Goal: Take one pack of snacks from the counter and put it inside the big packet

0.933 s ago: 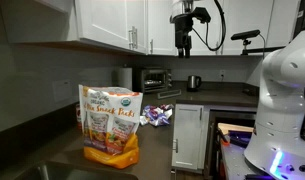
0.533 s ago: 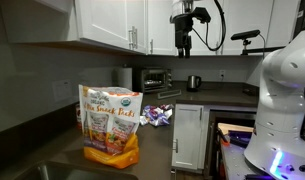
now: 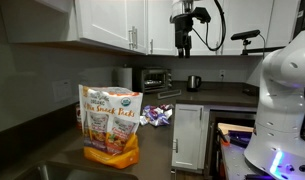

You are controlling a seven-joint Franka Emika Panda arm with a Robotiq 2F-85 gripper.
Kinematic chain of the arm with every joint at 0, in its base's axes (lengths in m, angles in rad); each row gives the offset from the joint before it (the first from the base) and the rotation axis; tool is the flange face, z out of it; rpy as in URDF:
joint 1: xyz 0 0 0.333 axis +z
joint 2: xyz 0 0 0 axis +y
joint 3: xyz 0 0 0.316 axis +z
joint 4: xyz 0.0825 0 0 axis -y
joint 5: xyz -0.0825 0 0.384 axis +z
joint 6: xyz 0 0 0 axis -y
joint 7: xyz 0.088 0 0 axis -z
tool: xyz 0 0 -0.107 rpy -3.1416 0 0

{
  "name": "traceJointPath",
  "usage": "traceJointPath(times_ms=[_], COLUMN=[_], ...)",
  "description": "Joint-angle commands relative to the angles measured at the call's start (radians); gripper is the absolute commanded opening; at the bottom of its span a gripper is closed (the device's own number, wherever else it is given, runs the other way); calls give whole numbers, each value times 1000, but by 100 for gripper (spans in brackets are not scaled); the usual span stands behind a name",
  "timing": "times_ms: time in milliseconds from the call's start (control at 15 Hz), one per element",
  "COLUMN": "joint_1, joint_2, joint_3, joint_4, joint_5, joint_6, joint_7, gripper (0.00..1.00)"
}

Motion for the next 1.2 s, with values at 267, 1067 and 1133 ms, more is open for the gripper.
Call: traceJointPath(times_ms=[267,1067,1133], joint_1=[10,25,24], joint_2=[53,547,591], joint_3=[4,3,4], joint_4=[-27,-94,-86], joint_5=[-5,-33,-38], joint_6=[71,655,685], joint_7=[1,-49,-49], gripper=[100,100,100])
